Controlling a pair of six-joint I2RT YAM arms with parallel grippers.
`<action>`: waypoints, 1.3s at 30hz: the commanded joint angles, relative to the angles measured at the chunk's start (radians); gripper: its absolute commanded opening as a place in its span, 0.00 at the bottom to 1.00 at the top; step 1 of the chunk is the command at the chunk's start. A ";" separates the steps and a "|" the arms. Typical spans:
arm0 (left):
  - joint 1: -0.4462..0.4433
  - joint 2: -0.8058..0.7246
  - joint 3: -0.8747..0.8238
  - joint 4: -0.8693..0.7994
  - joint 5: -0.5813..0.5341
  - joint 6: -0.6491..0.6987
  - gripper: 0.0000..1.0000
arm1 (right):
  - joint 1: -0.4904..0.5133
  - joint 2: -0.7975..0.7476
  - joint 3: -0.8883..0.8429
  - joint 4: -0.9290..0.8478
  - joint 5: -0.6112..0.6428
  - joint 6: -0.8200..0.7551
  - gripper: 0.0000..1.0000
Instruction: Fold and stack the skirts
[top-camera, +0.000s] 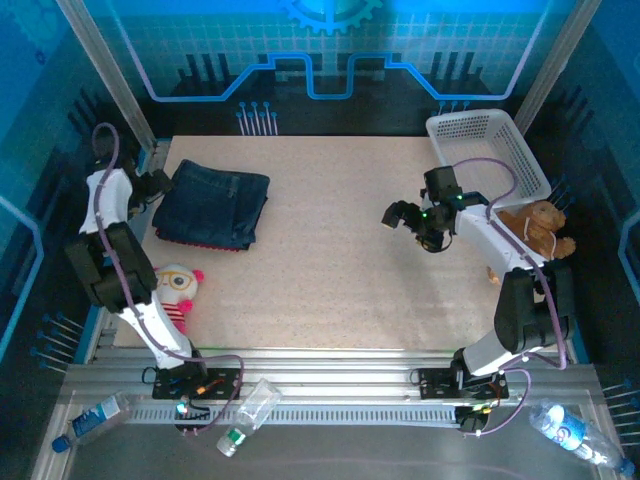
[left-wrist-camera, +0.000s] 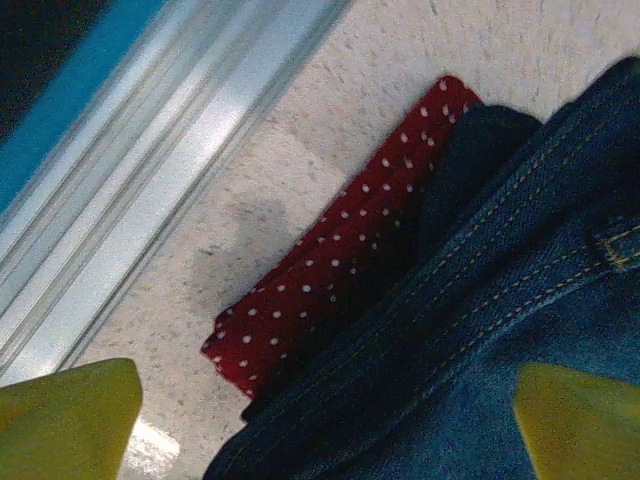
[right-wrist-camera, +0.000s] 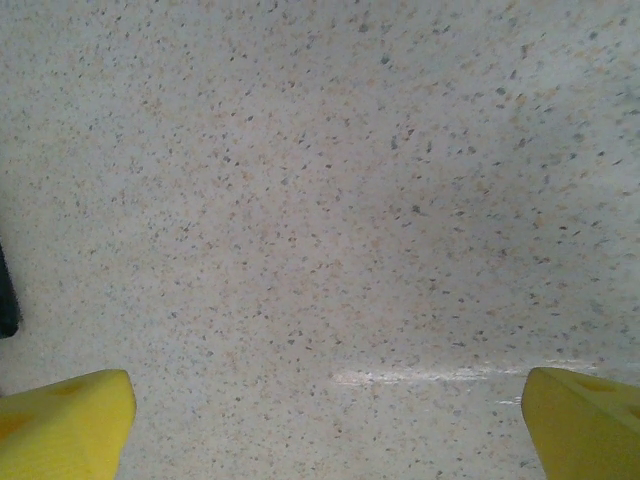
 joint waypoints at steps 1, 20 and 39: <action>0.018 -0.230 -0.113 0.065 0.011 -0.108 0.99 | -0.014 -0.077 0.016 -0.019 0.125 -0.037 1.00; -0.170 -1.142 -0.967 0.337 -0.297 -0.320 0.99 | -0.032 -0.428 -0.504 0.654 0.465 -0.577 1.00; -0.293 -0.562 -1.173 1.155 0.016 0.056 0.99 | -0.128 -0.077 -0.672 1.298 0.136 -0.734 1.00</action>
